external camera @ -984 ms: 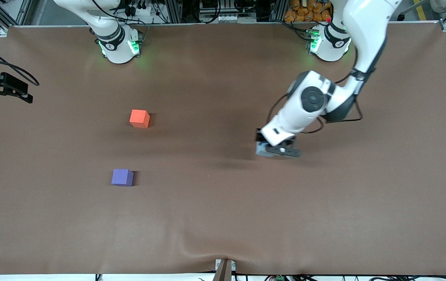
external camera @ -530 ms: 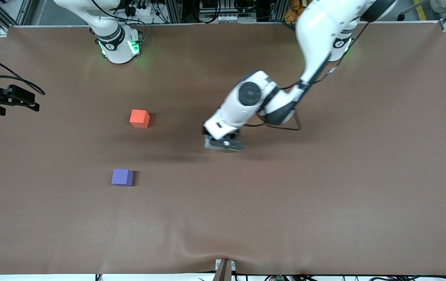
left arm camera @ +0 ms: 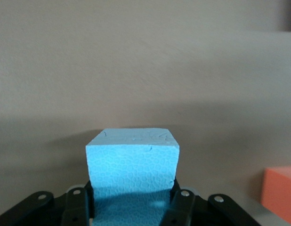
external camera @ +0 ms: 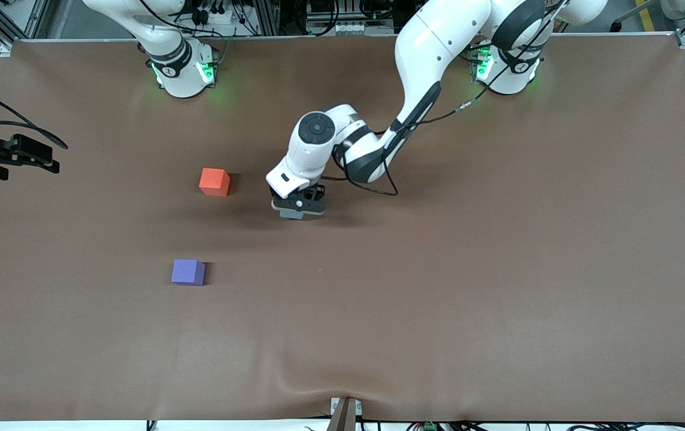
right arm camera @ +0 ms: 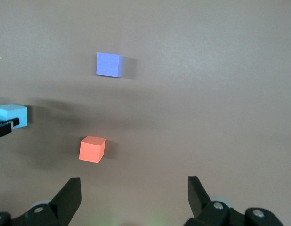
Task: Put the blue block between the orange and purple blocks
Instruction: 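Carry the light-blue cube with the left gripper toward the table middle, then set down the cube and open the left gripper while the right gripper approaches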
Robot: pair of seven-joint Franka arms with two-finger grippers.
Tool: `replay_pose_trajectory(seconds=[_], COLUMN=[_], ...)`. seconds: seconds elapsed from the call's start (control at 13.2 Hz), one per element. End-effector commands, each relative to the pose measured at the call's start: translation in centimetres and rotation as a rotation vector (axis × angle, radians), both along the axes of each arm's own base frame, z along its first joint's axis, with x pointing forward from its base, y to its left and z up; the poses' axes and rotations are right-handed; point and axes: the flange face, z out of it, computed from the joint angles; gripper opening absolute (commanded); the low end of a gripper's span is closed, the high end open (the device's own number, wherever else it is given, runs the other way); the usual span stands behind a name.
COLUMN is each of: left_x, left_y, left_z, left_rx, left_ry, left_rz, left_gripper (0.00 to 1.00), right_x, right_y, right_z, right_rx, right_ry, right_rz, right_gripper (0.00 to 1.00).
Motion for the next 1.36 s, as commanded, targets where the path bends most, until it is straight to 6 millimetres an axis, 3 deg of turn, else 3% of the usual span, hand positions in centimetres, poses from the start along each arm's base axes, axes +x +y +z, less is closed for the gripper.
replay_pose_trajectory(seconds=[0.0,0.08,0.3,0.38,0.45,0.53,0.68,0.83,0.98,1.06,1.14,1.29], left_x=[1.3,1.6,0.0,-0.2,0.1,0.8,4.5,7.2,8.7,9.3,9.3,8.7], left_y=[0.1,0.2,-1.1,-1.0,-0.5,1.0,8.9,17.6,25.5,29.9,33.9,41.6], left_z=[-2.6,-2.3,0.1,2.2,5.7,10.9,21.0,28.5,32.4,34.3,35.9,38.3], left_rx=[-0.032,-0.031,-0.006,0.026,0.053,0.089,0.18,0.248,0.317,0.323,0.327,0.342], left_ry=[-0.045,-0.054,-0.038,-0.03,-0.017,-0.005,0.034,0.095,0.088,0.079,0.079,0.101], left_rz=[0.019,0.034,0.123,0.128,0.145,0.153,0.244,0.344,0.373,0.345,0.304,0.246], left_gripper=[0.2,0.99,1.0,1.0,1.0,1.0,1.0,1.0,1.0,1.0,1.0,1.0], right_x=[0.1,0.5,2.3,2.9,3.3,3.6,3.4,3.2,2.8,2.5,2.2,1.0], right_y=[0.5,1.2,4.1,6.1,8.9,11.1,15.2,18.0,21.3,22.7,23.7,28.2], right_z=[0.3,-0.4,-3.4,-4.5,-5.3,-6.4,-7.7,-8.9,-11.2,-13.2,-15.5,-18.7], right_rx=[0.026,0.03,0.145,0.143,0.127,0.119,0.103,0.099,0.094,0.087,0.087,0.088], right_ry=[-0.002,0.007,0.047,0.054,0.053,0.065,0.09,0.087,0.097,0.098,0.083,0.045], right_rz=[0.015,0.011,-0.061,-0.057,-0.045,-0.055,-0.078,-0.047,-0.004,-0.02,-0.046,-0.044], right_gripper=[1.0,1.0,1.0,1.0,1.0,1.0,1.0,1.0,1.0,1.0,1.0,1.0])
